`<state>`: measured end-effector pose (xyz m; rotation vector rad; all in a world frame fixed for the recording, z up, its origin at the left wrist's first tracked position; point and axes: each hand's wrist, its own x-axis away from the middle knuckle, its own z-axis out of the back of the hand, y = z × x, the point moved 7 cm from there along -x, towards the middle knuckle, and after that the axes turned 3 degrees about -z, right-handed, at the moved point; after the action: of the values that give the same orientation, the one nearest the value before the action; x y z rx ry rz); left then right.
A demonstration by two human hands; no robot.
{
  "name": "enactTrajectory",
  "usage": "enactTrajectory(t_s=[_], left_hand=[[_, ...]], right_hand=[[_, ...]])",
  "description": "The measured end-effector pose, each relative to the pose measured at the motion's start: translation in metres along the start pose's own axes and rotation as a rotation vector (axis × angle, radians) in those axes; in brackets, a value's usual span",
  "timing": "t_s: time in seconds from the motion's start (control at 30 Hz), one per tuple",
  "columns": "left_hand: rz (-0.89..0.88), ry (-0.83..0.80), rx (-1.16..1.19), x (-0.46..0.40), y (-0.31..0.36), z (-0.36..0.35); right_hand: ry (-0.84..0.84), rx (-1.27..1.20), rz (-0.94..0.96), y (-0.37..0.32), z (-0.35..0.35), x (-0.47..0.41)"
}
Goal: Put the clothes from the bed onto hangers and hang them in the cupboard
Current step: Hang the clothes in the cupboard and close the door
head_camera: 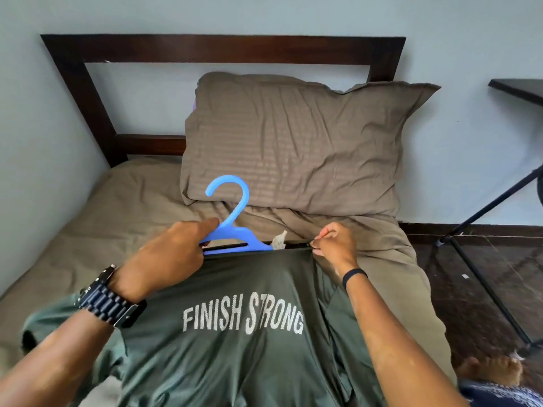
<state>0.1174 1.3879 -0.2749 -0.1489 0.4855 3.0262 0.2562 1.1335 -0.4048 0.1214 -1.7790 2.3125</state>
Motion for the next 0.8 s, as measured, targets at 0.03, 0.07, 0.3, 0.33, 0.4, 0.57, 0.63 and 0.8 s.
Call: enactTrajectory(t_s=[0.03,0.07,0.3,0.33,0.4,0.57,0.63,0.8], left_hand=[[0.008,0.015,0.011,-0.002,0.000,0.002],[0.019,0.025,0.020,-0.004,-0.002,0.002],[0.005,0.077,0.018,-0.021,0.010,0.000],[0.005,0.087,0.012,-0.023,0.015,0.000],[-0.018,0.118,-0.002,-0.030,0.024,0.003],[-0.107,0.113,0.003,-0.043,0.045,0.009],[-0.139,0.123,0.012,-0.046,0.051,0.015],[-0.274,0.167,0.039,-0.046,0.069,0.034]], right_hand=[[0.006,0.037,0.032,-0.006,0.004,0.000],[-0.001,0.083,0.060,-0.012,0.006,0.002],[0.033,0.256,0.353,-0.069,0.019,0.020],[0.039,0.275,0.382,-0.074,0.019,0.023],[0.004,0.304,0.421,-0.083,0.018,0.028],[-0.218,0.306,0.394,-0.090,0.014,0.035],[-0.234,0.252,0.440,-0.101,0.020,0.041],[-0.223,0.268,0.648,-0.137,0.032,0.055]])
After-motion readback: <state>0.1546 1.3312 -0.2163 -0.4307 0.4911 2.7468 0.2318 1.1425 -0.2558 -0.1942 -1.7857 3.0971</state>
